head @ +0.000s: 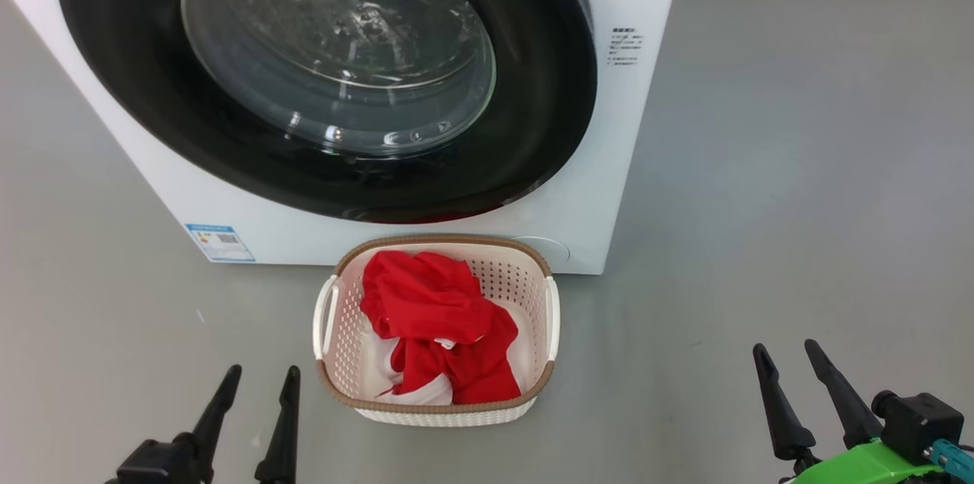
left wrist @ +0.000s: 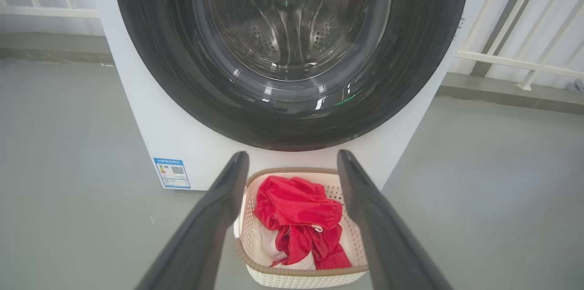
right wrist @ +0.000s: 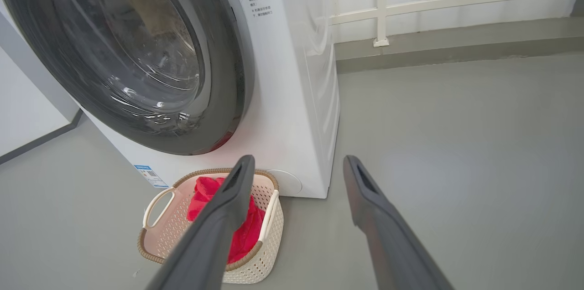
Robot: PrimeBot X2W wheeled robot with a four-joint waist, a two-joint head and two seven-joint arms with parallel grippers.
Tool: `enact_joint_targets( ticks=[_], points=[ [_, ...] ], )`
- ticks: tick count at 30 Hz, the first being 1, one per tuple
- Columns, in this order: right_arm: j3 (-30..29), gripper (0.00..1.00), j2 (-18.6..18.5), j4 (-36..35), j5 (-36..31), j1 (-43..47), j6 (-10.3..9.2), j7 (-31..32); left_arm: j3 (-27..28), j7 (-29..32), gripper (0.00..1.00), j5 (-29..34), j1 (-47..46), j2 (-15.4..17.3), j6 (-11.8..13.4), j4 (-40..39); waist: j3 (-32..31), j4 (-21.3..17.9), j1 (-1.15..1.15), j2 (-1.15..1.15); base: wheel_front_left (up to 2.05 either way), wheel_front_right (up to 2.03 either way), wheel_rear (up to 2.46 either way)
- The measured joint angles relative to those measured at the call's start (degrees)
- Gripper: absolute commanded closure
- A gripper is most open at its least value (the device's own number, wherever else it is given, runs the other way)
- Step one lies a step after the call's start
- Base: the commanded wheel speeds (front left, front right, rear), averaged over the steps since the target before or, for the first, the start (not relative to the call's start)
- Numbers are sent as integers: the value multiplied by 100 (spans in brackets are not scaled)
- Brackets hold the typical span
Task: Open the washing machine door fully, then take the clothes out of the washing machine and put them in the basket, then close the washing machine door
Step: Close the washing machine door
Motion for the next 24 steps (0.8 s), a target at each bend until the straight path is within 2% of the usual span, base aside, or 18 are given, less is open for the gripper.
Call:
enact_joint_targets(
  ticks=[24],
  points=[
    [-344,0,31,-142,-25,509,0,1,265,0,0,4,455,43,0,-215,-260,-442,0,0,0,0,0]
  ],
)
